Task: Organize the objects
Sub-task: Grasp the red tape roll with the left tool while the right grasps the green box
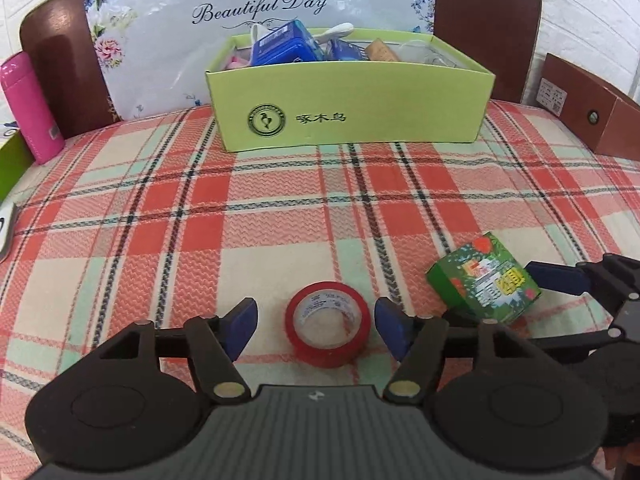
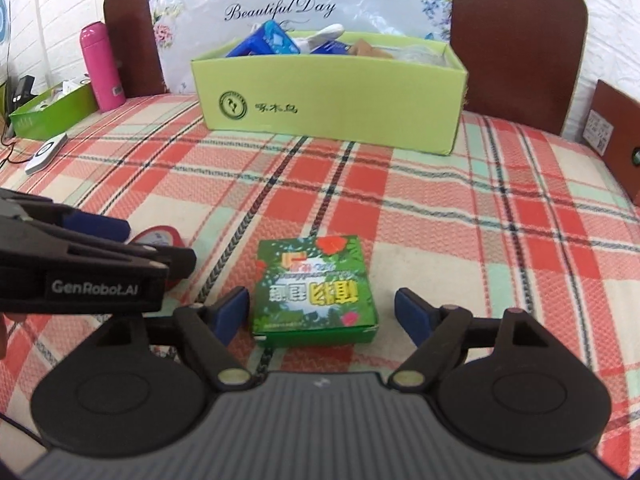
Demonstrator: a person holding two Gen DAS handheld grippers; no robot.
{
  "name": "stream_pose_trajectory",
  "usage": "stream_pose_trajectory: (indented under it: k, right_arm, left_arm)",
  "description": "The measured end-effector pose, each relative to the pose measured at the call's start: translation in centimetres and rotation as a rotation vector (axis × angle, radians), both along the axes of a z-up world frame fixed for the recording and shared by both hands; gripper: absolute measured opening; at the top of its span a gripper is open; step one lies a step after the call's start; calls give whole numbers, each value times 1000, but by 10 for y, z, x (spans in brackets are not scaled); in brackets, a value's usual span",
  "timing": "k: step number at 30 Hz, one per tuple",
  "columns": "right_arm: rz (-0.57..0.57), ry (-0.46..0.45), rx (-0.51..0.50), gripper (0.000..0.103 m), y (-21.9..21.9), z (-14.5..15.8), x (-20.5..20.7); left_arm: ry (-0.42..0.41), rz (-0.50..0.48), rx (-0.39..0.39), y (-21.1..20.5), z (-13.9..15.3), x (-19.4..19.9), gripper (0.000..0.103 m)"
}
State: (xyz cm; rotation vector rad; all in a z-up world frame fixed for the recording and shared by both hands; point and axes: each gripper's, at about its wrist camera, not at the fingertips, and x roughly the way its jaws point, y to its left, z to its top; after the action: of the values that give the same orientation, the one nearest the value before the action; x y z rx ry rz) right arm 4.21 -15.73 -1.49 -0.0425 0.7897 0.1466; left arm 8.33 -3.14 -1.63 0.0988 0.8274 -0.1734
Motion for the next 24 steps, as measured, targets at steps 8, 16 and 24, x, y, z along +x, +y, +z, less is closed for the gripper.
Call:
stream_pose_trajectory:
  k: [8,16,24]
  right_arm:
    - [-7,-2,-16,78,3,-3,2]
    - [-65,-23,-6,62,1,-2,6]
    - [-75,-27,-13,61,-1,-3,11]
  left_arm:
    - [13,5,-27,4,-3,2,68]
    - [13,14,-25,8,0,2,68]
    - [19,-19,-13,4,-10,5,64]
